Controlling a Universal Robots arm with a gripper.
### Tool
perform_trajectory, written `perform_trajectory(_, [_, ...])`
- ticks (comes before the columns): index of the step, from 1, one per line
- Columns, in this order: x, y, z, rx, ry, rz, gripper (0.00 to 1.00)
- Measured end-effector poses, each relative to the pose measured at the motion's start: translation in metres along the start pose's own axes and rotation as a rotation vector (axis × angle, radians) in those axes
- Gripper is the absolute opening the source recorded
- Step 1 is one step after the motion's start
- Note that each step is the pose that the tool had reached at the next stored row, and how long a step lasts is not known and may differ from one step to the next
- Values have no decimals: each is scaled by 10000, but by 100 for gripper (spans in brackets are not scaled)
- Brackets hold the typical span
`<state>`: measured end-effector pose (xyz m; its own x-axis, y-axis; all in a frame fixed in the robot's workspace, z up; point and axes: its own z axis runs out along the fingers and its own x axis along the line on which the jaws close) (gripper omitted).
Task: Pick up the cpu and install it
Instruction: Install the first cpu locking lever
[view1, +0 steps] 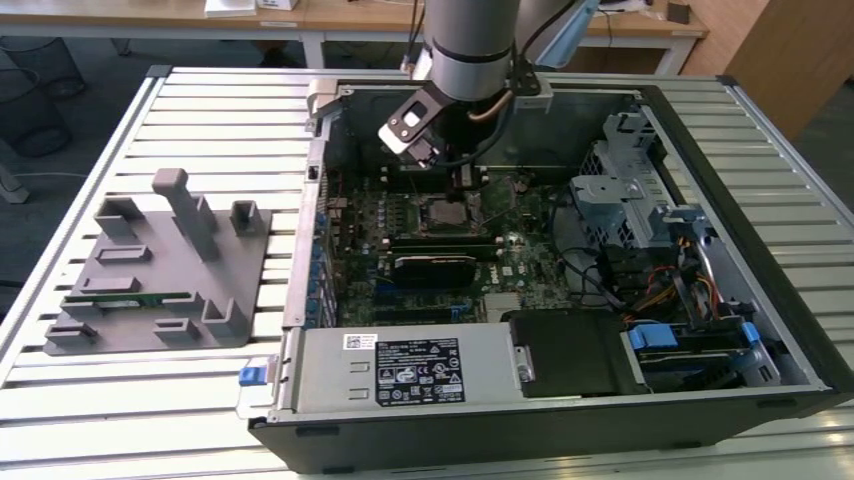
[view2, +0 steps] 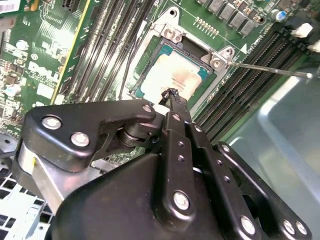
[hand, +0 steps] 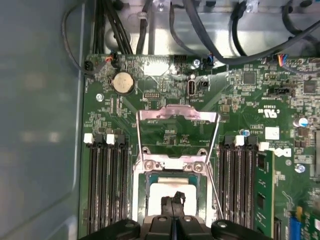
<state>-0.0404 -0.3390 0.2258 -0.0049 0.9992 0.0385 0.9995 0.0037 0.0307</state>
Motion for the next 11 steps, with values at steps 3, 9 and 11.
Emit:
perform_trajectory(3, [3,3,-91,25,-2,0,11])
perform_trajectory(9, [13,11,-348,62,-1,2,11])
perform_trajectory(11, [10,12,-362,65,0,1,11])
